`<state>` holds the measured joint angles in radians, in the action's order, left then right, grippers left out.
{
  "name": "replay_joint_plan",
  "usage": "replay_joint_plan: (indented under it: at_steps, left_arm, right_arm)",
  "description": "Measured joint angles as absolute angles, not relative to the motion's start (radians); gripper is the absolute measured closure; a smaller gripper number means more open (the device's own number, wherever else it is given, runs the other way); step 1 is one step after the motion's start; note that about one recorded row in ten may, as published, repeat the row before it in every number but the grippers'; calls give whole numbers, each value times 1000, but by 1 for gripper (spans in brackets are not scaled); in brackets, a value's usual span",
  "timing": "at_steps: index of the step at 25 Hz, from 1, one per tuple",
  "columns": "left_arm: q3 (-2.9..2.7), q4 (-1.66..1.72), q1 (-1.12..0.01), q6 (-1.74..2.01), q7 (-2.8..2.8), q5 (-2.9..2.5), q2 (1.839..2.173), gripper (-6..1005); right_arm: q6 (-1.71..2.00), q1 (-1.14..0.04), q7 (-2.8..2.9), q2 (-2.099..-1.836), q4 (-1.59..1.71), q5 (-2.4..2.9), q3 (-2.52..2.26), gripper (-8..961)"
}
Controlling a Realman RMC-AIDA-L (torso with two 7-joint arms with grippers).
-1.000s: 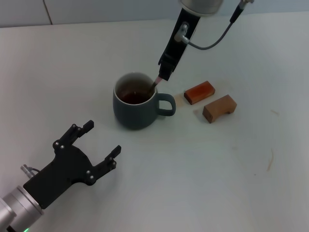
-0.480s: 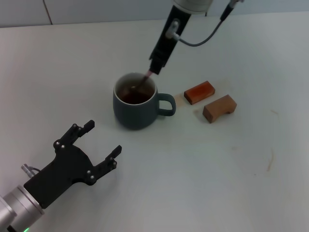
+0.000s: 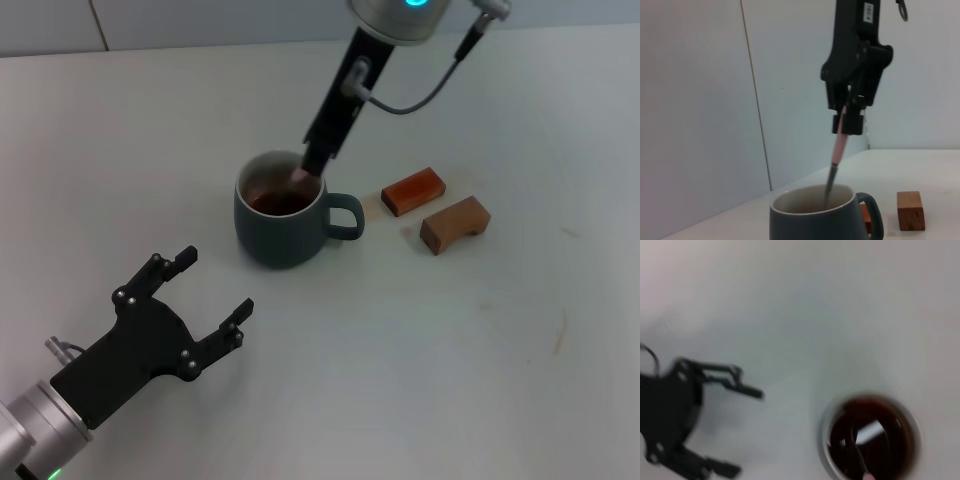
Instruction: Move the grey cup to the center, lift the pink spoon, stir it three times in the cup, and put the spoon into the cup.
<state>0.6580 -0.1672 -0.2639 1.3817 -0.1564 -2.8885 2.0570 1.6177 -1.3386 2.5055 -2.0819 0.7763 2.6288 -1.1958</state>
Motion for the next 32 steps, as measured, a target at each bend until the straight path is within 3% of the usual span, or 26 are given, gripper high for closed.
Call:
replay_joint_plan:
  at_steps: [6, 10, 15, 18, 21, 24, 27, 32]
  left_arm:
    - [658, -167, -264, 1385, -161, -2888, 2057, 152]
    - [664, -168, -260, 1389, -165, -2889, 2057, 152]
    - [672, -167, -257, 1402, -162, -2888, 2056, 152]
    - [678, -164, -259, 1405, -164, -2887, 2055, 152]
    - [680, -152, -264, 1405, -166, -2887, 2058, 152]
    - [680, -148, -268, 1405, -167, -2887, 2059, 152]
    - [685, -148, -269, 1405, -168, -2885, 2059, 152]
    - [691, -149, -270, 1399, -168, -2884, 2063, 152]
  right_arm:
    - [1560, -1326, 2493, -2082, 756, 2616, -1209, 816]
    - [1564, -1207, 2495, -2086, 923, 2587, -1270, 773]
    - [1458, -872, 2446, -2084, 1321, 2369, -1344, 669]
    - [1264, -569, 2264, -2082, 1503, 2132, -1429, 607]
    - [1074, -306, 1934, -2082, 1534, 1842, -1534, 369]
    - [987, -135, 1585, -2084, 1448, 1583, -1599, 274]
    - [1007, -79, 1382, -2083, 1296, 1411, -1607, 179]
    - [1128, -94, 1076, -2081, 952, 1170, -1583, 108]
